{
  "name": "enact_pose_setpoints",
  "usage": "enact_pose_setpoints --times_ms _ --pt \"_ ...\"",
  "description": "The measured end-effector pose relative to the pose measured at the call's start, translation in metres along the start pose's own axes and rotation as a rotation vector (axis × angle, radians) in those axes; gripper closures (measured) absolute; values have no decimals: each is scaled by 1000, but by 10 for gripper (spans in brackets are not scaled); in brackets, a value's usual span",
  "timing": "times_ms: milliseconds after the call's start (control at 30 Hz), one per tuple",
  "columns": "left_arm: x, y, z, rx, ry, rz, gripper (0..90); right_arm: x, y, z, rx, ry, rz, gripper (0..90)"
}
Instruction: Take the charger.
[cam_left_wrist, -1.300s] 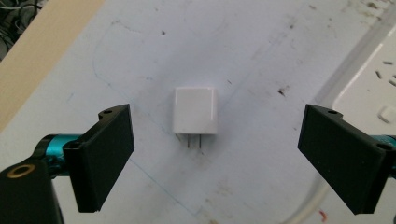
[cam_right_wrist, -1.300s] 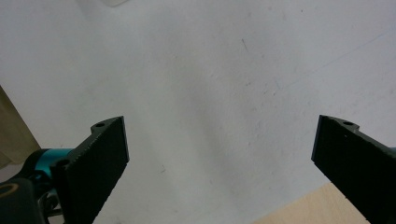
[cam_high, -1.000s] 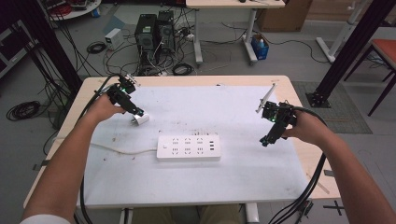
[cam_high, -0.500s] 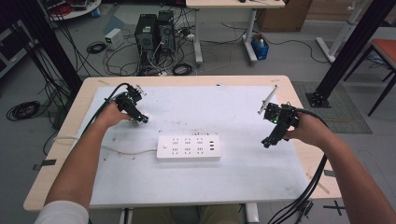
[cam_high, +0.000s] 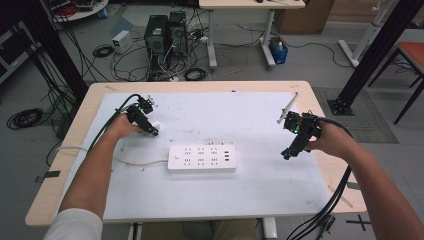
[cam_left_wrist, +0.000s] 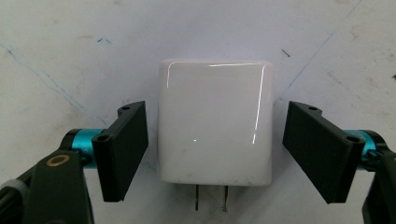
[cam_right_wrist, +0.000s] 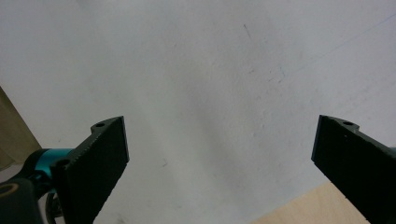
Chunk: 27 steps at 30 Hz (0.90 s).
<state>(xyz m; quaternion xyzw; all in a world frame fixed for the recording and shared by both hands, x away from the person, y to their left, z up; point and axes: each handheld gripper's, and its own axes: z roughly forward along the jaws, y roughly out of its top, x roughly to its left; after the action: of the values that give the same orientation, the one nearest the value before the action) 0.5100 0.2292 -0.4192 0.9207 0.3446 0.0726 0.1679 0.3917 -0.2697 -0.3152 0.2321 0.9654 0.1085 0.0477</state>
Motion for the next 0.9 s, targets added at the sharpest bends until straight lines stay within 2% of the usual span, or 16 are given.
enact_pose_setpoints --times_ms 67,200,367,500,567,667,833,900 --pt "0 -1 0 -4 -15 -6 269 0 0 0 0 1 0 32" --pt "1 -2 -1 -16 -20 -8 295 0 0 0 -1 0 1 32" --pt "2 -6 -4 -43 -16 -17 424 1 0 0 1 -4 -1 32" --pt "2 -7 -4 -46 -12 -14 425 0 0 0 0 -10 0 32" --pt "0 -7 -6 -29 -10 -7 425 1 0 0 2 -14 3 32" --pt "-1 -7 -13 -32 -4 -6 426 1 -1 1 0 -16 5 32" --pt "-7 -5 -35 -91 -11 -32 426 2 0 1 3 -24 4 32" --pt "-11 -4 -46 -102 -7 -30 426 3 1 2 3 -27 0 32"
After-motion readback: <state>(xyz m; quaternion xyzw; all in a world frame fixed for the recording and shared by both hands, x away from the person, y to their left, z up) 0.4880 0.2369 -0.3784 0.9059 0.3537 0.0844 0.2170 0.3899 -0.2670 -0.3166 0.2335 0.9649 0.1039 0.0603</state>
